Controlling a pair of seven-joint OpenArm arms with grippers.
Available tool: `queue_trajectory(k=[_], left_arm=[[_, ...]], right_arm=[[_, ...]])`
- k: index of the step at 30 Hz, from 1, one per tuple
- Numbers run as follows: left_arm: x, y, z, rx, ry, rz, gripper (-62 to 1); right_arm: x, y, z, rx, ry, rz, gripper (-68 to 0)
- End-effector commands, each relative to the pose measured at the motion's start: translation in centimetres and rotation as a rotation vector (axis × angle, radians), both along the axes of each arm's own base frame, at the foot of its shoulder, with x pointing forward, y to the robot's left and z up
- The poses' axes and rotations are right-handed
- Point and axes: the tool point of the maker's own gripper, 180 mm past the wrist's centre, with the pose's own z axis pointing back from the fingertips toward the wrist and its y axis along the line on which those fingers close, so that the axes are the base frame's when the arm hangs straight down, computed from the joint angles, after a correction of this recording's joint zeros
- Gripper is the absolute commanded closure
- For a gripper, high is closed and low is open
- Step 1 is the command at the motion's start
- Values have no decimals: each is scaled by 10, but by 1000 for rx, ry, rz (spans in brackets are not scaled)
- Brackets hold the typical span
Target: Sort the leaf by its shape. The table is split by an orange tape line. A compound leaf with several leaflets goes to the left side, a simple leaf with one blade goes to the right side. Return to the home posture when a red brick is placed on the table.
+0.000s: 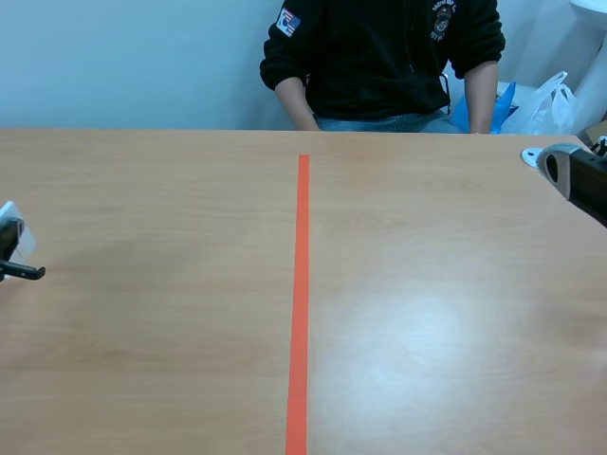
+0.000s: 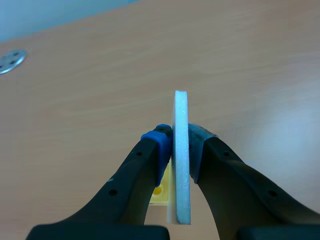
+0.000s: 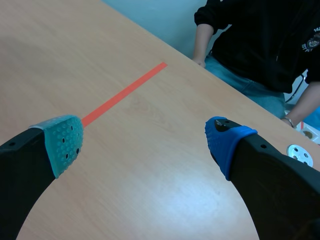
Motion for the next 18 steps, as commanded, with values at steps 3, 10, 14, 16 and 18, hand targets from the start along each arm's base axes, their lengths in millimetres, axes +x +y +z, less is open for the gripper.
queue_trajectory(k=[3,10,14,16,18], left_arm=[[-4,12,6,33,-25,39,-61],[-16,17,-5,3,-4,81,-62],[-16,19,-6,-35,-2,106,-62],[-17,18,-7,-39,1,107,-62],[-17,16,-8,-47,7,97,-70]], right_arm=[[2,-3,8,-4,-27,2,-500],[2,-3,8,-4,-27,2,-500],[2,-3,8,-4,-27,2,-500],[2,-3,8,-4,-27,2,-500],[2,-3,8,-4,-28,2,-500]])
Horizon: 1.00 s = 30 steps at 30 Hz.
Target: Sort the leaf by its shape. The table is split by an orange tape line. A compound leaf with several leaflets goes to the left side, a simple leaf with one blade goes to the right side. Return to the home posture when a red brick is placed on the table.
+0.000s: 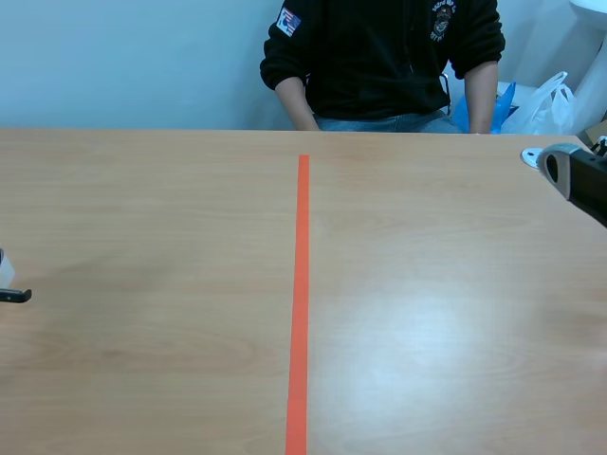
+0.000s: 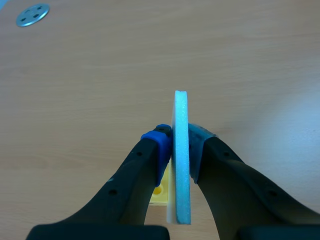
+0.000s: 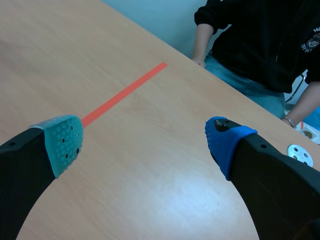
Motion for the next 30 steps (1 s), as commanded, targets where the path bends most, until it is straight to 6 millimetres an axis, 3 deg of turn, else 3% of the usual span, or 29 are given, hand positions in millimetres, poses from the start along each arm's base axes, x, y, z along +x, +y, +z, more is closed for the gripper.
queue_trajectory(k=[1,5,12,18,24,27,30], left_arm=[[9,-2,13,-3,-39,-10,-99],[8,-5,10,-14,-22,-21,-284],[8,-7,9,-21,-19,-30,-369],[9,-7,10,-21,-22,-30,-521],[13,-11,23,1,-62,-57,-545],[16,-19,49,5,-105,-87,-545],[14,-44,83,2,-160,-173,-544]], right_arm=[[2,-3,8,-4,-28,2,-500],[2,-3,8,-4,-28,2,-500],[2,-3,8,-4,-28,2,-500],[2,-3,8,-4,-28,2,-500],[2,-3,8,-4,-28,2,-500],[2,-3,8,-5,-28,2,-500],[2,-3,8,-5,-28,2,-500]])
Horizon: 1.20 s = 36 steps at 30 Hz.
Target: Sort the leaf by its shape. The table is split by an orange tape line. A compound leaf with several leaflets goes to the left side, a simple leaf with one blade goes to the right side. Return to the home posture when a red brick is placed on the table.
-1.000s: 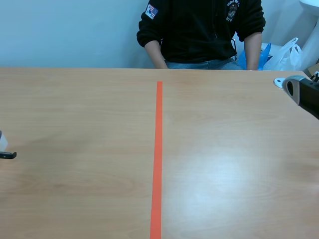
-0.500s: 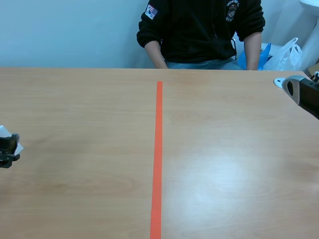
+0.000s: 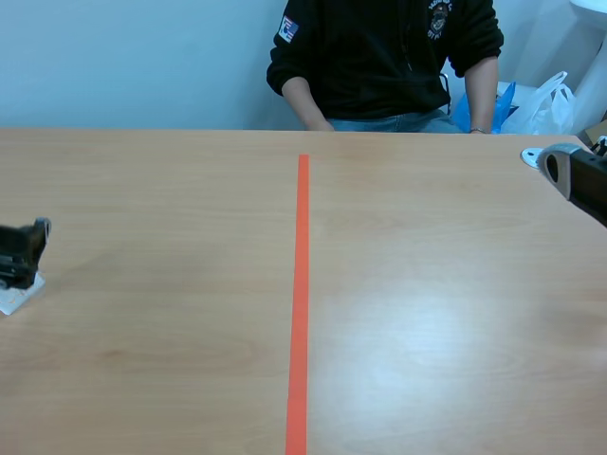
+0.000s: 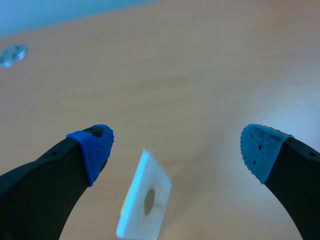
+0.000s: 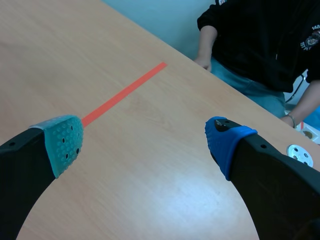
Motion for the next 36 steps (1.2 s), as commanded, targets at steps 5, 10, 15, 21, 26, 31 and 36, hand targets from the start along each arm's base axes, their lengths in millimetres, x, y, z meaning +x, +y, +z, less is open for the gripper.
queue_trajectory(k=[5,10,15,21,26,31,36], left_arm=[[-15,-63,81,-17,-170,-219,-544],[-43,-122,116,-86,-232,-372,-544],[-68,-162,138,-140,-260,-481,-544],[-78,-177,146,-155,-268,-529,-544],[-79,-178,145,-158,-262,-534,-544],[-79,-176,143,-156,-257,-531,-544],[-79,-176,143,-156,-257,-530,-544]], right_arm=[[3,-3,8,-5,-30,2,-500],[3,-3,8,-5,-30,2,-500],[3,-3,8,-5,-30,2,-500],[3,-3,8,-5,-30,2,-500],[3,-3,8,-5,-30,2,-500],[3,-3,8,-5,-30,2,-500],[3,-3,8,-5,-30,2,-500]])
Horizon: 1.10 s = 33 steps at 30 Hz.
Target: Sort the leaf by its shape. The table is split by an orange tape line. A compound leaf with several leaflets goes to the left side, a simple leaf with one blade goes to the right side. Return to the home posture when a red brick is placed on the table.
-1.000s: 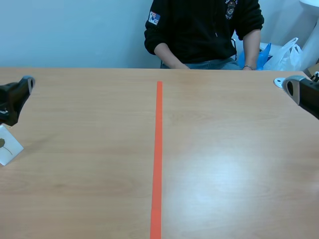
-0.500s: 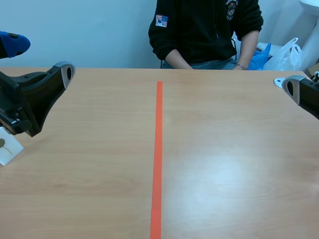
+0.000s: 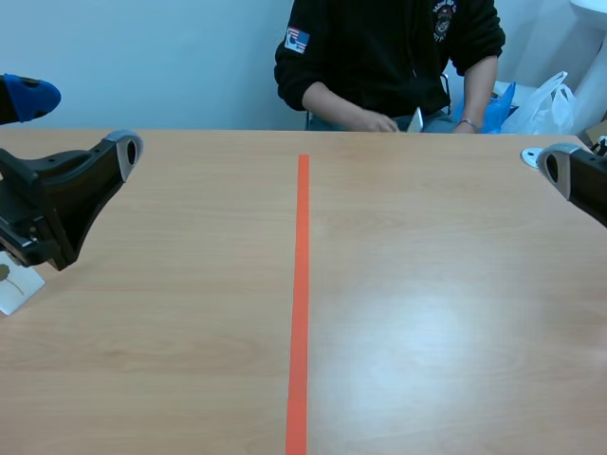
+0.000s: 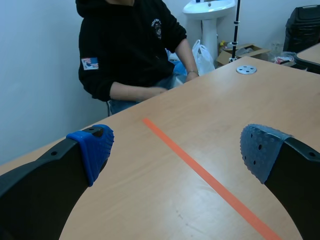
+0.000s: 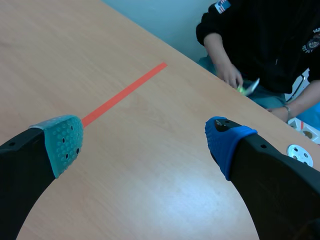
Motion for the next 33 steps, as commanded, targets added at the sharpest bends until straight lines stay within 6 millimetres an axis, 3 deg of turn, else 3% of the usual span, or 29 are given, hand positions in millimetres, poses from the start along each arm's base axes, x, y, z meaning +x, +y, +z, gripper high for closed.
queue_trajectory(k=[1,33], left_arm=[[1,-1,5,-22,-18,4,-544],[2,4,-2,-31,0,27,-544]], right_arm=[[3,-3,8,-5,-30,2,-500],[3,-3,8,-5,-30,2,-500]])
